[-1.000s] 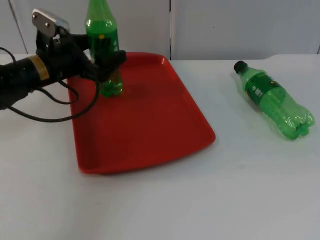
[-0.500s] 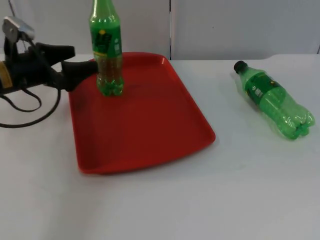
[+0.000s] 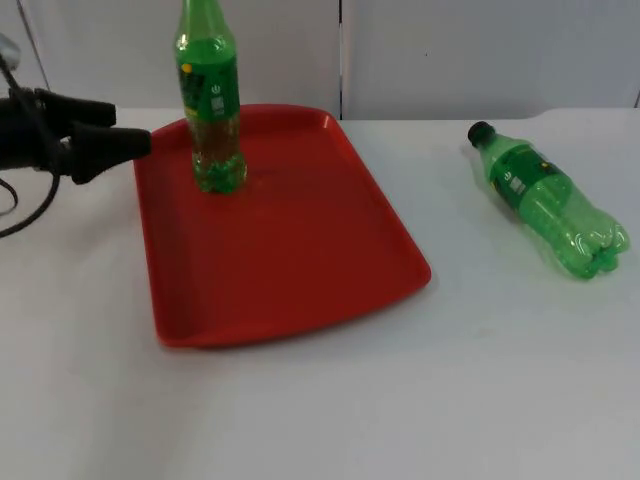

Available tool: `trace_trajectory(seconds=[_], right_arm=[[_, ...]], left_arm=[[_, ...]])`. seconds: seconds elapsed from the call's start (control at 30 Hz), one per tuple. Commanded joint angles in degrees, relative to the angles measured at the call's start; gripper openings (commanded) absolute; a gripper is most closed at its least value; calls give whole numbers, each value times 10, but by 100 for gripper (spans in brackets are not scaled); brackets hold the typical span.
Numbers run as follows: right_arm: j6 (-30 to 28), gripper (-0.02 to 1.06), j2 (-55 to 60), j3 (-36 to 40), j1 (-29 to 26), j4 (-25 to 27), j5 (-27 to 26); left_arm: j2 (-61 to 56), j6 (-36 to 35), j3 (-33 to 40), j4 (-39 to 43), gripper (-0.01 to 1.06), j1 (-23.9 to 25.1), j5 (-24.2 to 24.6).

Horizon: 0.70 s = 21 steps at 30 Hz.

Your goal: Place the bottle upright on the tray.

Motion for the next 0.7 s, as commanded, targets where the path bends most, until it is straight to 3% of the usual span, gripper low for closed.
trace_trajectory(seconds=[0.0, 0.1, 0.13, 0.27, 0.3, 0.43, 0.67], right_arm=[[1, 105, -3, 1, -4, 1, -2], [1, 105, -3, 1, -4, 1, -2], [1, 105, -3, 1, -4, 1, -2], [1, 105, -3, 1, -4, 1, -2], [1, 105, -3, 1, -4, 1, -2], [1, 105, -3, 1, -4, 1, -2], [1, 105, -3, 1, -4, 1, -2]], left_arm=[[-32, -32, 2, 48, 92, 1, -7], [-77, -131, 2, 110, 92, 1, -7], [-77, -131, 2, 110, 92, 1, -7], [-140, -319, 2, 139, 92, 1, -7], [-140, -319, 2, 139, 92, 1, -7], [-213, -540, 2, 108, 92, 1, -7], [-272, -654, 2, -1, 92, 4, -7]])
